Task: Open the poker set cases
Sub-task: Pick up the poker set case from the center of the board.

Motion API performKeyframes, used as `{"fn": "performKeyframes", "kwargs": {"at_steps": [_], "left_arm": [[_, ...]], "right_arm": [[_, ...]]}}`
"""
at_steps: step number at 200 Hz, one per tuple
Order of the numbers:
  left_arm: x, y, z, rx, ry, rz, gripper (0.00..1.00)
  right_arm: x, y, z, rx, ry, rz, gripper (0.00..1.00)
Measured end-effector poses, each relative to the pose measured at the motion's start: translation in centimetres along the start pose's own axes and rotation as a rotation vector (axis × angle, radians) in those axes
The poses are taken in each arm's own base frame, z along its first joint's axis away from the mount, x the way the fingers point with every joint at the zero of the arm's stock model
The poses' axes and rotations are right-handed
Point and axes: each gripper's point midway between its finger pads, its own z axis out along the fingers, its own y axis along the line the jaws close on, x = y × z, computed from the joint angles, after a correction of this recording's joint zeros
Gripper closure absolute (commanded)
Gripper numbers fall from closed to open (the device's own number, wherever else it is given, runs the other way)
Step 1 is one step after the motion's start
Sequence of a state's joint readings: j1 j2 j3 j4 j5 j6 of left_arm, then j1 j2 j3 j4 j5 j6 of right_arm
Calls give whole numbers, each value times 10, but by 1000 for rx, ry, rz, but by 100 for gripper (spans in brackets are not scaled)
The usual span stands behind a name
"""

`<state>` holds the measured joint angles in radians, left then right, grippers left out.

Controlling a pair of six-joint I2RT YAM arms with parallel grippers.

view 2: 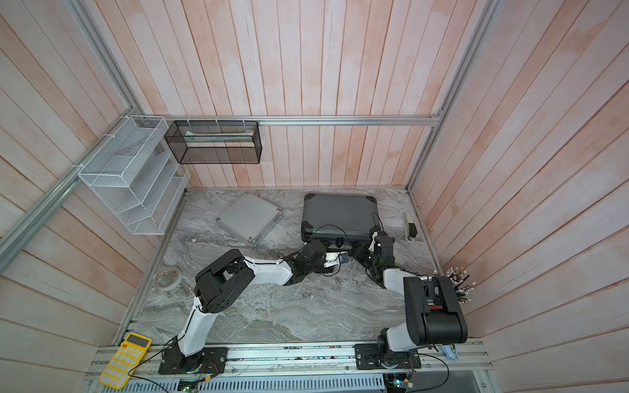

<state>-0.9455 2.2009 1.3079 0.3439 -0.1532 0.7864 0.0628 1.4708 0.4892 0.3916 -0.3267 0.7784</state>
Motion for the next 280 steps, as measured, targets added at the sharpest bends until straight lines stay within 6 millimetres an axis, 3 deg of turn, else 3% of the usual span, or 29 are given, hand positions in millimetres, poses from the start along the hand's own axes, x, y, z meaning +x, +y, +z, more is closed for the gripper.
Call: {"fn": "performKeyframes", "kwargs": {"at_steps": [43,88,118,126,145,175,207,226,257,280], "left_arm": [[-5,15,14,-74,5,21,53],[-9,15,14,-81,4,53,65],[-15,22,13,-103,-7,75,75],[-17,25,13,-108,-15,56,77],[-17,26,13,-105,-19,51,82],[-17,26,13,-101,-20,64,88],[-18,25,13,-93,-25,72,100],[-19,25,13,-82,-27,71,100],[-21,27,14,-35,-12,65,100],[-24,29,15,22,-4,35,100]], "right_arm": [[-1,0,-1,1,1,14,83],[-5,4,-3,-8,-9,30,80],[-10,10,-5,-23,-20,25,65],[-12,13,-6,-31,-23,18,56],[-19,20,-10,-50,-41,12,50],[-33,26,-24,-79,-80,8,48],[-60,17,-51,-61,-171,24,48],[-69,12,-65,-44,-208,21,48],[-62,2,-68,-12,-187,18,47],[-38,-15,-64,8,-136,49,47]]}}
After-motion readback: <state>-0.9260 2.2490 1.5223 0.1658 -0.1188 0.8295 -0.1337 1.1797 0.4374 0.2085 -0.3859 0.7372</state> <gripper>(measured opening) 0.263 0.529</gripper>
